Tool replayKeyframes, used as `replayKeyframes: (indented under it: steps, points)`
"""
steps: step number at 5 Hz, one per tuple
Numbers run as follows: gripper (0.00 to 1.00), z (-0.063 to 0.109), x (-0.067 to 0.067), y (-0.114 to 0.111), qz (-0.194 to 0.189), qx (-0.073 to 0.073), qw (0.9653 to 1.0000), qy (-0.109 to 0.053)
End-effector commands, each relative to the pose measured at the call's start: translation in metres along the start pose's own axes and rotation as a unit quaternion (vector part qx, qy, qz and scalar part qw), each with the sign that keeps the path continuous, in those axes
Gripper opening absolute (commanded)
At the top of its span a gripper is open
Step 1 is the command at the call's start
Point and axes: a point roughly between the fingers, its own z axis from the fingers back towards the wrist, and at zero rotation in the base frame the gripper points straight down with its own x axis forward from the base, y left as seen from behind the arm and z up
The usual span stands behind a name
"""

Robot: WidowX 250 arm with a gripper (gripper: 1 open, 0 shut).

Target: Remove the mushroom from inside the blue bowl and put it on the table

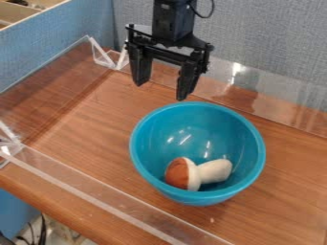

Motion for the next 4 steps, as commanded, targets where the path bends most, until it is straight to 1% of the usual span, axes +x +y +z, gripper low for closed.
replayKeyframes:
  steps: [1,2,3,4]
  points:
    - [1.00,-0.006,-0.004,-0.012,-0.056,0.004,0.9984,0.006]
    - [1.00,-0.018,-0.012,-0.031,-0.133,0.009,0.9910,0.017]
    - [1.00,-0.036,-0.019,-0.049,-0.236,0.019,0.9713,0.027]
    - [1.00,-0.068,-0.023,-0.062,-0.277,0.023,0.9599,0.037]
